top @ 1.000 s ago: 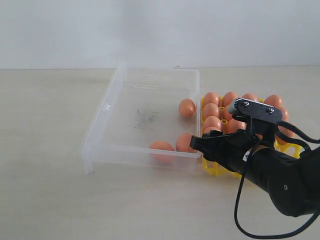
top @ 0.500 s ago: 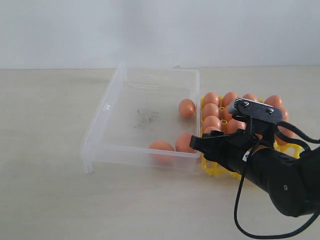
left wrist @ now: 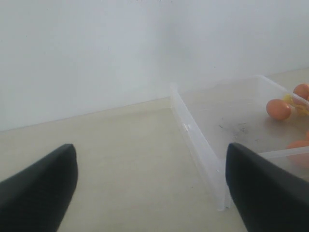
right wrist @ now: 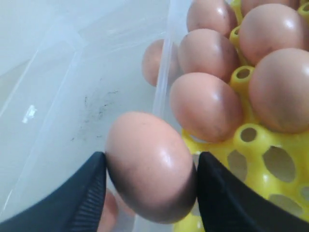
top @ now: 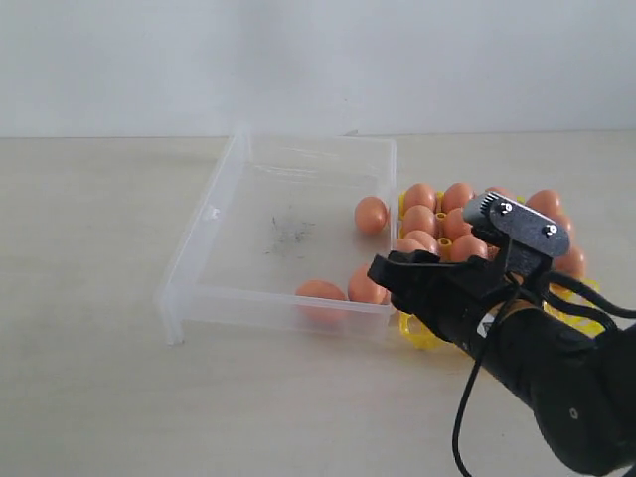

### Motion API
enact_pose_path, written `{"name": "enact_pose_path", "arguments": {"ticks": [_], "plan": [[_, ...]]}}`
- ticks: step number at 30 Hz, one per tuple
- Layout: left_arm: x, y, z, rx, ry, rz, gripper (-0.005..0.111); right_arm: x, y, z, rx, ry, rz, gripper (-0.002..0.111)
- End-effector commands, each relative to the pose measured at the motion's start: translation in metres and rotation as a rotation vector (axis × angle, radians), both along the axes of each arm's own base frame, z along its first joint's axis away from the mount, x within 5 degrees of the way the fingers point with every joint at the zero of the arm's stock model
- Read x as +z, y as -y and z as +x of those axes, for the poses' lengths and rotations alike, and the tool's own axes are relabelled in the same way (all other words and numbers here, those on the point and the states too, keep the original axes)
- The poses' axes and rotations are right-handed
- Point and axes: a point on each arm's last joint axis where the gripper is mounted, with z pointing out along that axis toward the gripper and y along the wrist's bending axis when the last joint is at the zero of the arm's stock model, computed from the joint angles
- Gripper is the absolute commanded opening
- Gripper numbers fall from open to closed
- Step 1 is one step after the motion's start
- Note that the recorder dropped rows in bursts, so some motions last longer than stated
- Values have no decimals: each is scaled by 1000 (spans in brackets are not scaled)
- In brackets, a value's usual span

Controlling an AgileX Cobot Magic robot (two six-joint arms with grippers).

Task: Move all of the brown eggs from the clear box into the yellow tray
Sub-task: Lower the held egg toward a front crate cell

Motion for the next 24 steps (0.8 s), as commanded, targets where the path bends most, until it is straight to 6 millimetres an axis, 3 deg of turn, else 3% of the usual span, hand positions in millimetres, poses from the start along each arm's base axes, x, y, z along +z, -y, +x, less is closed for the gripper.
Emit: {"name": "enact_pose_path", "arguments": {"ticks": [1,15,24], "plan": [[-1,0,0,-4,4,-15,78,-3,11,-8,-65,-1,3,0],[-1,0,0,-4,4,-15,78,-8,12,-10,-49,-41,-40,0],[-1,0,0,-4,4,-15,78,-6,-6,2,1,-149,-91,0]]}}
